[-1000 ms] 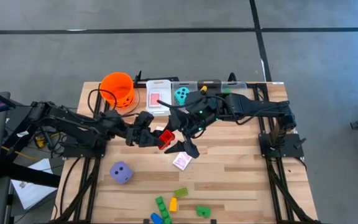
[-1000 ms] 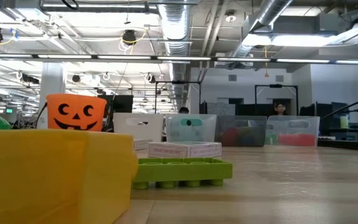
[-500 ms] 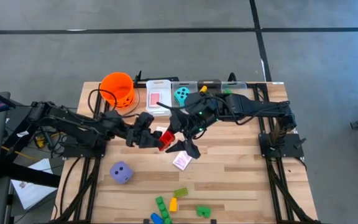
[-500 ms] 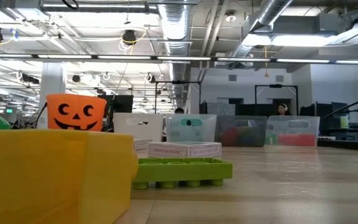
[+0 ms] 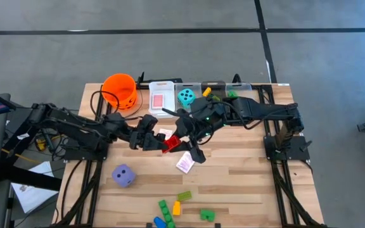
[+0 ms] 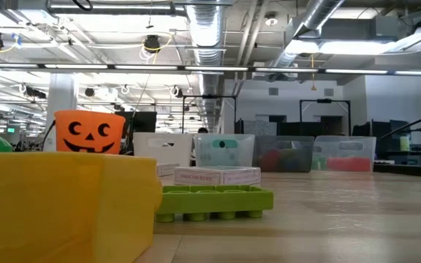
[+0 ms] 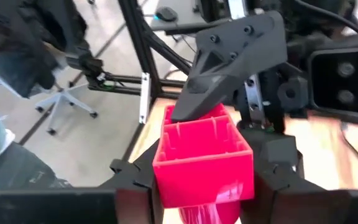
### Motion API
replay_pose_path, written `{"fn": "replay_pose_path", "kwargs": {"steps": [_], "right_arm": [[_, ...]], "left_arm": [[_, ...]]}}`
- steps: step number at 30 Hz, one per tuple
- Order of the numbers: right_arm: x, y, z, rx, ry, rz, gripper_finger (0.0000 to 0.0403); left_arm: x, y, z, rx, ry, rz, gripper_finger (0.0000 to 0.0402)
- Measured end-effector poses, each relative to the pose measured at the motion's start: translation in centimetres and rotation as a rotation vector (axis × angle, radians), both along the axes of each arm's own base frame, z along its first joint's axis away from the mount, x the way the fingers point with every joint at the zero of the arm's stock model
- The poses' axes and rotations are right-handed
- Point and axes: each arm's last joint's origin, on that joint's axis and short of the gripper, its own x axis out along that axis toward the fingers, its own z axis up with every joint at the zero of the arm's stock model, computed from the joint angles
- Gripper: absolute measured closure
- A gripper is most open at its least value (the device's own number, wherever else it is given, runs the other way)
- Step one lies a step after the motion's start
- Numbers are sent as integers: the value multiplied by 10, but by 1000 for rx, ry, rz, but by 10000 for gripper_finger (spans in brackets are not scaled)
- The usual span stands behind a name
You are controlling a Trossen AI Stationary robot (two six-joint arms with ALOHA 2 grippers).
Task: Pick & Place Toys
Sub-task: Put the large red game piece into the right transparent bin
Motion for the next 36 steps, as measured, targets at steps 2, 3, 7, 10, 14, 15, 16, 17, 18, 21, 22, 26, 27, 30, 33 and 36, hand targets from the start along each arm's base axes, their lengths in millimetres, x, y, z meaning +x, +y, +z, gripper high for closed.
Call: {"fn": "replay_pose_path", "kwargs": {"steps": [2,3,7,10,14,15,16,17,18,21,22,26,27,30,33,36], "right_arm": [[-7,-2,3,-14,16,-29,272],[-10,-3,4,-21,23,-44,272],[-29,-8,14,-61,44,-108,270],[-48,-13,23,-115,61,-187,268],[-79,-25,32,-215,114,-353,271],[-86,-28,34,-232,131,-403,271],[-93,-32,35,-245,150,-450,271],[-101,-35,36,-257,174,-494,269],[-108,-38,36,-266,199,-536,266],[-131,-49,39,-290,252,-657,259],[-138,-52,41,-301,264,-695,259],[-167,-64,46,-336,291,-847,268],[-173,-67,49,-334,279,-888,270],[-193,-78,55,-303,236,-989,269],[-211,-93,57,-257,217,-1120,258],[-225,-107,48,-234,247,-1237,255]], "left_arm": [[0,1,0,-2,3,21,213],[0,1,0,-3,1,29,209],[0,1,0,-1,-3,24,189],[0,2,0,0,-7,23,177],[0,4,1,-1,-8,30,166],[1,4,0,-1,-7,30,164],[1,4,0,-2,-7,30,163],[0,4,0,-2,-7,30,163],[0,4,0,-2,-7,29,163],[1,4,0,-2,-6,29,165],[1,4,0,-2,-6,30,166],[1,4,0,-2,-6,30,169],[1,4,0,-2,-6,30,169],[1,4,0,-2,-6,30,171],[1,4,0,-2,-5,30,171],[1,4,0,-2,-5,30,170]]}}
